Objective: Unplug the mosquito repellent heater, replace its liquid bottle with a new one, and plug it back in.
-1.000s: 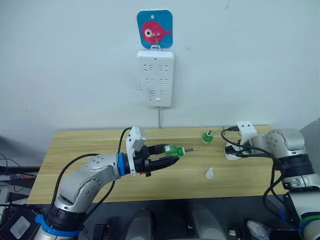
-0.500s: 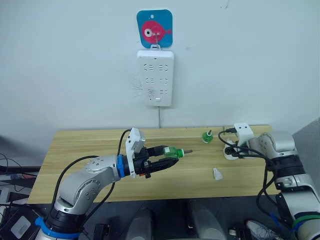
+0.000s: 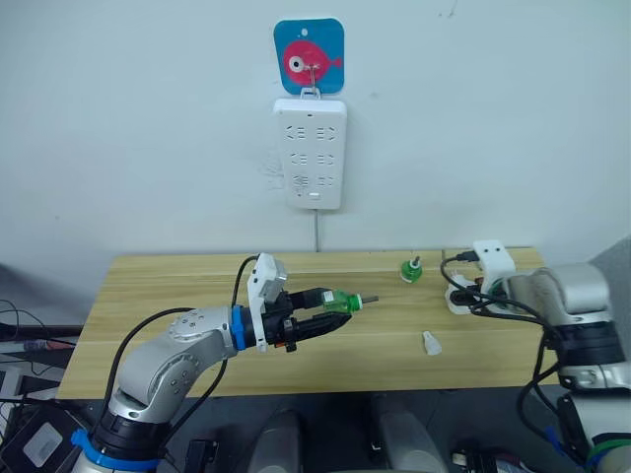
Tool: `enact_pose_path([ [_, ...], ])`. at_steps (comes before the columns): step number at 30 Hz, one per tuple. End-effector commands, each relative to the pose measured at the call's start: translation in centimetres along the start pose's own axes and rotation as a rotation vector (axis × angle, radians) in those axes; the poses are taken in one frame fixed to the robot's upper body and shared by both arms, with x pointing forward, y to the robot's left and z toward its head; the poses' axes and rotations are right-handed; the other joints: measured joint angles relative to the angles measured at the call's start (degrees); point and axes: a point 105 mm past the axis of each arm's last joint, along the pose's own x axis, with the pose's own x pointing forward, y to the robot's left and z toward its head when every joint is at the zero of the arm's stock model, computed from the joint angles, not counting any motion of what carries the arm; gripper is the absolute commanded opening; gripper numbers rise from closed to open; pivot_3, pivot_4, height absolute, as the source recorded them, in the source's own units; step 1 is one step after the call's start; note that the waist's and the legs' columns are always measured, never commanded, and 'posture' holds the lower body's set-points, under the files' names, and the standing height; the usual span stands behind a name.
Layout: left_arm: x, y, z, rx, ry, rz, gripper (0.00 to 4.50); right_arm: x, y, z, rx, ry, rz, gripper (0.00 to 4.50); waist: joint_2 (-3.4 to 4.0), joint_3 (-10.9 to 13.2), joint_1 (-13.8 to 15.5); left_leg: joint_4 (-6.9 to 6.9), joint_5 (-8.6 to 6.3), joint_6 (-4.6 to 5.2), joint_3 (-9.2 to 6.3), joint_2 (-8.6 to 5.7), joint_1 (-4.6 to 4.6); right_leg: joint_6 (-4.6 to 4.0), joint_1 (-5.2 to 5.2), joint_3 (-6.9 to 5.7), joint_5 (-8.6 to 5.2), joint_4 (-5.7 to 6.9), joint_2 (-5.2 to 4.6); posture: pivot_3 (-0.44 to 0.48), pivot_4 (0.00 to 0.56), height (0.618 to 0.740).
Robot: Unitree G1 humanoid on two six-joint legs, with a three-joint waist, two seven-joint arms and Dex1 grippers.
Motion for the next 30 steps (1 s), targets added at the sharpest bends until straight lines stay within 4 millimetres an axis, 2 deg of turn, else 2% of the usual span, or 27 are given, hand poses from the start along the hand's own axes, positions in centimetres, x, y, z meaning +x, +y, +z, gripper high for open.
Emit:
enact_pose_path([
  [1,-0.3,0.3,1.3,0.031,-0.034,-0.016,2.39,-3.9,1.2,1.8,-0.001,-0.188,0.134,2.9,0.0,0.0,0.0,0.0,0.0,0.0,0.01,0.01,0.01,0.0,0.01,-0.01,0.0,0.01,0.01,-0.126,0.176,0.74],
  [5,-0.6,0.9,2.3,0.027,-0.031,-0.049,2.39,-8.6,3.7,3.7,0.005,-0.482,0.406,2.9,0.02,0.0,-0.3,0.01,0.0,-0.01,0.06,0.0,0.03,0.01,0.03,-0.04,0.0,0.03,0.03,-0.156,0.159,0.74],
  [10,-1.1,1.4,4.6,-0.005,-0.042,-0.107,2.39,-13.3,7.2,5.1,-0.147,-0.684,0.627,2.9,0.06,-0.1,-0.8,0.06,0.01,-0.01,0.25,0.01,0.13,0.13,0.04,-0.03,0.07,0.04,0.11,-0.187,0.134,0.74],
  [13,-1.8,1.0,7.1,-0.053,-0.056,-0.184,2.39,-15.5,9.7,4.6,-0.24,-0.709,0.817,2.9,0.03,-0.3,-1.1,0.09,0.01,-0.01,0.37,0.01,0.16,0.16,0.04,0.03,0.09,0.06,0.2,-0.191,0.124,0.74],
  [17,-2.7,0.4,9.8,-0.07,-0.045,-0.269,2.39,-16.7,11.6,3.7,-0.296,-0.681,0.961,2.9,-0.02,-0.4,-1.5,0.12,0.01,-0.02,0.4,0.0,0.14,0.17,0.08,-0.04,0.09,0.07,0.3,-0.177,0.116,0.74],
  [21,-2.9,-0.2,11.6,-0.07,-0.048,-0.315,2.39,-17.4,13.0,4.3,-0.304,-0.693,1.04,2.9,-0.05,-0.5,-1.8,0.12,0.02,-0.02,0.44,-0.02,0.15,0.18,0.08,0.0,0.1,0.08,0.24,-0.165,0.116,0.74],
  [30,-2.5,-1.4,11.2,-0.088,-0.017,-0.367,2.39,-17.4,14.3,4.8,-0.264,-0.699,1.09,2.9,-0.06,-0.5,-2.0,0.17,0.03,-0.05,0.3,0.01,0.21,0.18,0.05,0.04,0.11,0.26,0.03,-0.157,0.117,0.74],
])
